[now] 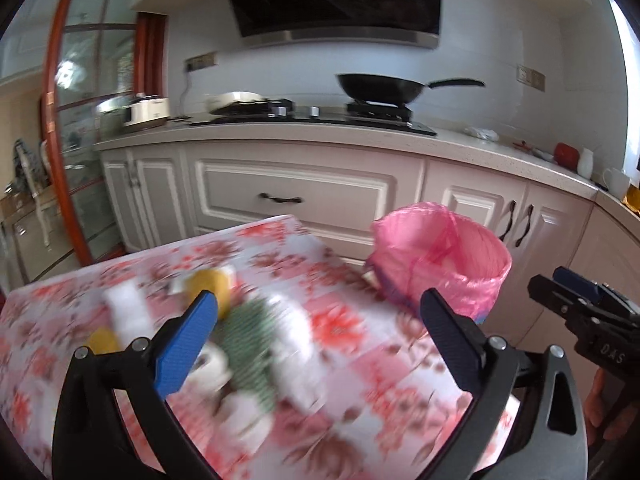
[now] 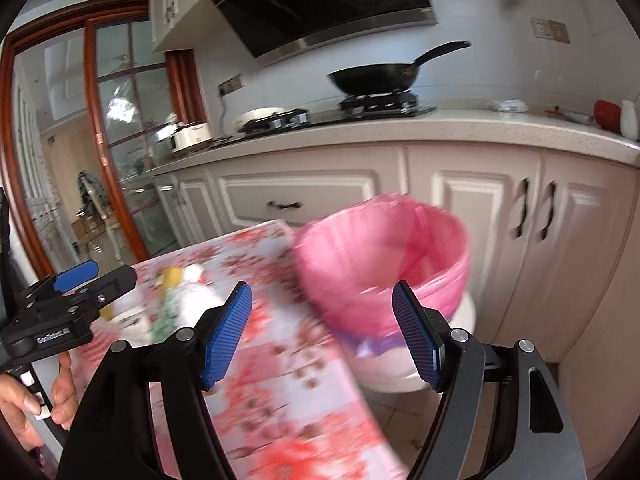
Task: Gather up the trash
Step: 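Move both open tools back over the table items, then grasp a white tissue with the right tool while the left tool grasps the pink-white foam net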
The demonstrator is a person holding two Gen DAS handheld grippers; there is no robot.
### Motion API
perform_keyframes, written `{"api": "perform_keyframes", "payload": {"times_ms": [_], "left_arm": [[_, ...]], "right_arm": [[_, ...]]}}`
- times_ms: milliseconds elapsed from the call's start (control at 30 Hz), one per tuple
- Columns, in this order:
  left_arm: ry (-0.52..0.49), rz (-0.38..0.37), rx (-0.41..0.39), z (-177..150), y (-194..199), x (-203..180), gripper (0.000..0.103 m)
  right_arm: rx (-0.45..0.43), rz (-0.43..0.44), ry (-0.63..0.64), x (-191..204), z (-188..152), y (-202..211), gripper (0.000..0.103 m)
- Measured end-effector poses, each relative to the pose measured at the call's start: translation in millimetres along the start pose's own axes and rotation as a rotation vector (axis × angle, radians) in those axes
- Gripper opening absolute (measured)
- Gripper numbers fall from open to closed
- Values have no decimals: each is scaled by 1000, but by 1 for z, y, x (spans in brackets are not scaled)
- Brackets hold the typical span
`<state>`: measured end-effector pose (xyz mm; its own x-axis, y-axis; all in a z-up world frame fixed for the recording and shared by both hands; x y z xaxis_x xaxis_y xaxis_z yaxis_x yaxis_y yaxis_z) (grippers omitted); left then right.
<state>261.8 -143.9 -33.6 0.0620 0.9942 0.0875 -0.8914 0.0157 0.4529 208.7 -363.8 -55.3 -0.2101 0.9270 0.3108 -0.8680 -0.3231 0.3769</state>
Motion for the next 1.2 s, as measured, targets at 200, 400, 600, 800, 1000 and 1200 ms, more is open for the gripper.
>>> {"api": "perform_keyframes", "payload": {"times_ms": [200,400,600,800,1000,1200], "left_arm": [[65,103,-16,-37,46,67,98],[93,217,12,-75,73,127,98],[121,290,54,-106,84,167,98],[147,305,93,-122,76,180,98],[115,333,82,-124,69,175,98],[140,321,138,-127,54,179,98]], "right_arm": [[44,58,26,46,-20,-4,70],[94,99,45,77,-36,-16,72],[168,134,85,106,-55,-38,72],[248,170,137,129,-75,-74,72],[291,192,162,145,-82,-108,72],[359,185,150,151,-86,-137,68]]}}
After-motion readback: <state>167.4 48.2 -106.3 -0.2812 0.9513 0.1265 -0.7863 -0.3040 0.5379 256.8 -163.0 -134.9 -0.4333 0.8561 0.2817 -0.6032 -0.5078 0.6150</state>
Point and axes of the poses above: each gripper's, at about its wrist camera, not at the fingertips, and y roughly against the way its jaws point, x to its left, z to its top, the point moved 1 cm from there along -y, roughly the way its jaws point, and after that the axes turned 14 degrees about z, right-handed, at the moved point
